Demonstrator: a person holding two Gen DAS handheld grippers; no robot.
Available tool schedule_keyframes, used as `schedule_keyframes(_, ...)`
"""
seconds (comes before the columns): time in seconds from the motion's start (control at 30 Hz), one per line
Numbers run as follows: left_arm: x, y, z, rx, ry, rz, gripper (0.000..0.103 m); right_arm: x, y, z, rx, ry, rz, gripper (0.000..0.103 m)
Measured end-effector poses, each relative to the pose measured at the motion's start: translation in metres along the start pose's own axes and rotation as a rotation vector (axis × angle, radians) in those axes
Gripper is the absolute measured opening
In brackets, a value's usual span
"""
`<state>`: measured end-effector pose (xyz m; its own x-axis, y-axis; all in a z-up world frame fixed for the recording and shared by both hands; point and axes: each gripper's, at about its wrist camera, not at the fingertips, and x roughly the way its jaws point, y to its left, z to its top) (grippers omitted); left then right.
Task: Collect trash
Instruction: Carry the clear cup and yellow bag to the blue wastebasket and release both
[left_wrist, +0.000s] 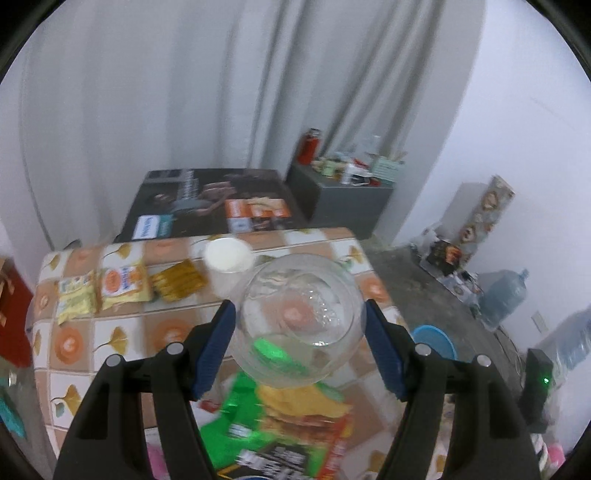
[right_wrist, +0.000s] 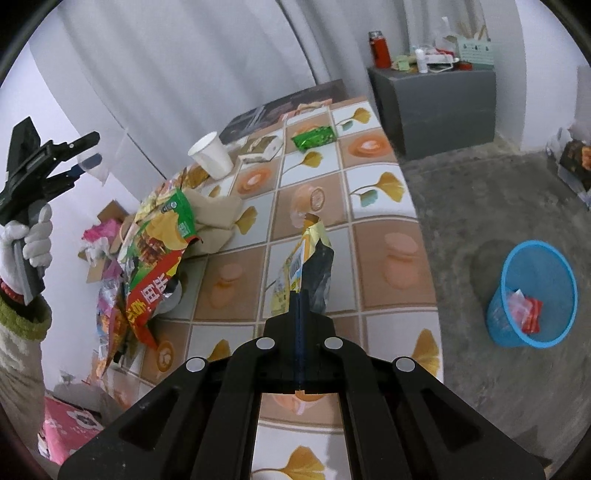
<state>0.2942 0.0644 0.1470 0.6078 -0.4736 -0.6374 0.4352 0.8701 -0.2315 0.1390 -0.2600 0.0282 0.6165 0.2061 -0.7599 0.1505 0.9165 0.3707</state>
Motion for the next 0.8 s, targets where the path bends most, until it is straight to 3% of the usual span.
schedule_keyframes(0.27, 0.013, -0.086, -0.003, 0.104, 0.05, -0.127, 0.068, -0.027, -0.026, -0.01, 0.063, -0.06, 0.012, 0.0)
schedule_keyframes(0.47, 0.05, -0.152, -0.012, 0.17, 0.123, -0.209, 0.068, -0.054, -0.066, -0.019, 0.145, -0.116, -0.011, 0.0)
schedule_keyframes(0.8, 0.131, -0.262, -0.026, 0.279, 0.243, -0.329, 0.068, -0.103, -0.168, -0.039, 0.319, -0.199, -0.147, 0.0)
